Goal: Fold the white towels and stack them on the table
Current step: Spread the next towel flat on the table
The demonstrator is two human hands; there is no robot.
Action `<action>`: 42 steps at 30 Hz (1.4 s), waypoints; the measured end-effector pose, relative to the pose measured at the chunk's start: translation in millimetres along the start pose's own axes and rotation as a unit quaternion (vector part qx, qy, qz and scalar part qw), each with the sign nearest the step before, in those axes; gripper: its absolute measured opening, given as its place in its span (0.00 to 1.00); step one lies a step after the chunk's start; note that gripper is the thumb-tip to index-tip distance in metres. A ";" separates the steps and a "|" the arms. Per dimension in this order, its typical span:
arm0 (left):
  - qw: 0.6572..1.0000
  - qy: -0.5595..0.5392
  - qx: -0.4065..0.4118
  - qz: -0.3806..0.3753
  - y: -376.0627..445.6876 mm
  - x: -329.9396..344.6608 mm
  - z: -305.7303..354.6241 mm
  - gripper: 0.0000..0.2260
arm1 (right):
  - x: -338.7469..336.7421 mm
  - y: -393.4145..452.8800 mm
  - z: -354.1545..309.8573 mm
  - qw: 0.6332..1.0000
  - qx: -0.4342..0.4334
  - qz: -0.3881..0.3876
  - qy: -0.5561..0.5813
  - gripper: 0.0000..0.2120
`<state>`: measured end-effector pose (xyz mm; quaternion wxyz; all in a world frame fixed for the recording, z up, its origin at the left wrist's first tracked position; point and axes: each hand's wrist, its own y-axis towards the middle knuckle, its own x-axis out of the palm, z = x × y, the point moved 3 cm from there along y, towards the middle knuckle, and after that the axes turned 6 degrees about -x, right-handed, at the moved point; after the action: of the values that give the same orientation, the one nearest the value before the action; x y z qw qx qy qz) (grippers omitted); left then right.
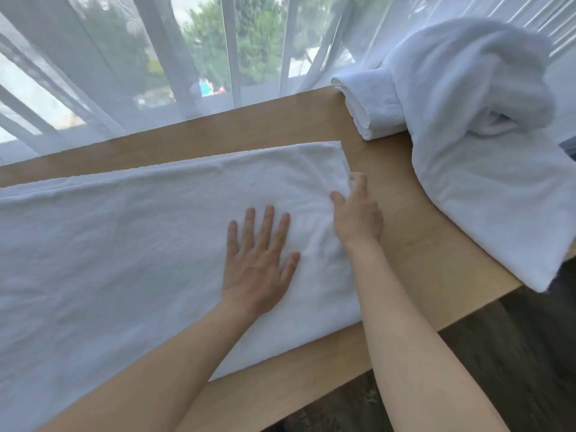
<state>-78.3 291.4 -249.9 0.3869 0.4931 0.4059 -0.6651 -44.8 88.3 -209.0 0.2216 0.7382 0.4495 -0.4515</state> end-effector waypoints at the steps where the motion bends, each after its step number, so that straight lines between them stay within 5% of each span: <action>1: 1.000 0.004 -0.003 -0.001 -0.1 0.5 0.7 0.31 | -4.0 -5.7 2.2 1.000 0.013 0.008 0.012 0.19; 4: 1.000 0.008 -0.008 0.005 0.8 0.8 2.1 0.30 | -14.1 -34.2 14.5 0.999 0.025 0.014 0.022 0.18; 8: 1.000 0.006 -0.009 0.009 -0.8 1.1 3.5 0.30 | -9.5 -67.7 40.9 0.986 0.084 -0.085 0.119 0.19; 12: 1.000 0.023 -0.018 0.001 -1.2 -0.1 3.2 0.29 | -12.5 -67.8 46.6 0.971 0.063 -0.103 0.205 0.11; 19: 1.000 0.022 -0.017 -0.008 -1.1 -3.5 10.6 0.30 | -14.2 -72.0 53.5 0.991 0.109 -0.023 0.068 0.19; 26: 1.000 0.016 -0.018 0.001 -2.3 -4.0 10.7 0.30 | -23.9 -67.0 38.5 0.994 0.041 0.051 0.084 0.11; 30: 1.000 0.010 -0.018 0.006 -2.3 -3.8 10.7 0.30 | -26.5 -61.4 25.6 0.988 0.039 -0.022 0.150 0.09; 34: 1.000 0.008 -0.021 0.012 -1.2 -1.2 9.8 0.30 | -27.0 -69.0 -3.3 0.984 -0.073 -0.035 0.160 0.06; 37: 1.000 0.010 -0.023 0.014 -1.8 0.0 8.3 0.30 | -21.5 -75.3 -10.2 0.982 -0.078 -0.044 0.165 0.17; 42: 1.000 0.008 -0.024 0.016 -1.4 0.2 8.1 0.30 | -20.6 -61.1 4.9 0.979 0.057 -0.074 0.182 0.29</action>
<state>-82.4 284.5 -248.3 0.4056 0.4953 0.4170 -0.6452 -103.8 105.6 -188.7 0.0599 0.7840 0.5093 -0.3499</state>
